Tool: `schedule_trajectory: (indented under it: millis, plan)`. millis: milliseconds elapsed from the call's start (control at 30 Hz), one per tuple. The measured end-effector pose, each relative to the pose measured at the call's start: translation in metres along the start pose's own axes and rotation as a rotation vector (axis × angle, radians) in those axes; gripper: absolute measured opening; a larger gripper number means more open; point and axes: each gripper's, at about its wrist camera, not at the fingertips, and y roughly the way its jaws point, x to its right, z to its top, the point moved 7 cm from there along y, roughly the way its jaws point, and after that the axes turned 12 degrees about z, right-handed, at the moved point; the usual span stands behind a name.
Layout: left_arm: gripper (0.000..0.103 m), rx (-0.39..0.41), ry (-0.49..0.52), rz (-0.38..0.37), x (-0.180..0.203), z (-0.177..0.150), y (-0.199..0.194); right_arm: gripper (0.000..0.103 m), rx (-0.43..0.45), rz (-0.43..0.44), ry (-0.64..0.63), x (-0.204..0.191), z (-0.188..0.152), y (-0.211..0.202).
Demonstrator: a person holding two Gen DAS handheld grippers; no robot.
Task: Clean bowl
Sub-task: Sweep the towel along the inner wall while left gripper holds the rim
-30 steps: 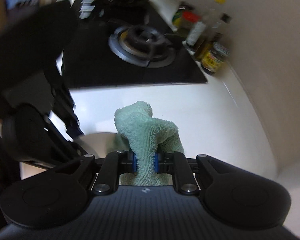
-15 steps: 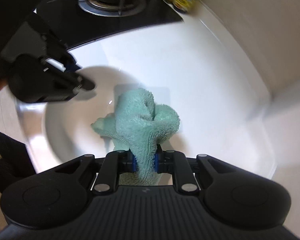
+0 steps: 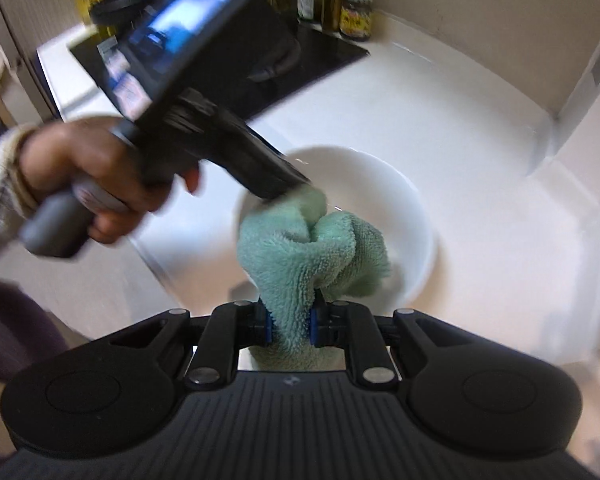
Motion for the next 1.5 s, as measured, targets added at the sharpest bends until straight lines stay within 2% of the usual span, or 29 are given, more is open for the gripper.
schedule_trajectory:
  millis: [100, 200, 300, 367, 400, 500, 667, 800, 967, 1067, 1133, 1333, 1500]
  plan:
    - [0.012, 0.012, 0.026, -0.007, 0.001, 0.000, 0.000, 0.013, 0.040, 0.000, 0.023, 0.012, 0.003, -0.011]
    - [0.012, 0.025, 0.052, -0.015, 0.002, 0.000, 0.000, 0.013, 0.058, -0.090, 0.027, 0.042, 0.007, -0.037]
    - [0.012, 0.037, 0.076, -0.024, 0.003, 0.001, 0.002, 0.013, 0.006, -0.250, -0.002, 0.091, 0.012, -0.062]
    - [0.012, 0.047, 0.093, -0.031, 0.005, 0.002, 0.003, 0.013, -0.057, -0.281, -0.032, 0.111, 0.013, -0.063]
    - [0.012, 0.052, 0.104, -0.033, 0.005, 0.002, 0.003, 0.013, -0.090, -0.275, -0.052, 0.118, 0.013, -0.059]
    - [0.012, 0.067, 0.135, -0.045, 0.007, 0.002, 0.005, 0.013, -0.218, -0.158, -0.115, 0.134, 0.021, -0.026]
    - [0.013, 0.096, 0.202, -0.053, 0.011, 0.006, 0.008, 0.013, -0.248, 0.023, -0.198, 0.131, 0.063, 0.009]
    - [0.015, 0.116, 0.243, -0.052, 0.012, 0.009, 0.009, 0.013, -0.293, 0.114, -0.272, 0.123, 0.101, 0.036]
    - [0.017, 0.118, 0.247, -0.061, 0.009, 0.014, 0.012, 0.013, -0.335, 0.238, -0.328, 0.099, 0.129, 0.063]
    - [0.019, 0.119, 0.236, -0.053, 0.007, 0.014, 0.013, 0.013, -0.350, 0.267, -0.288, 0.103, 0.136, 0.074]
    - [0.019, 0.118, 0.229, -0.050, 0.005, 0.015, 0.013, 0.013, -0.364, 0.246, -0.230, 0.115, 0.131, 0.076]
    - [0.021, 0.106, 0.189, -0.041, 0.001, 0.016, 0.013, 0.012, -0.363, 0.173, -0.109, 0.151, 0.085, 0.048]
    - [0.022, 0.092, 0.157, -0.009, 0.004, 0.015, 0.014, 0.012, -0.329, 0.129, -0.121, 0.150, 0.037, 0.023]
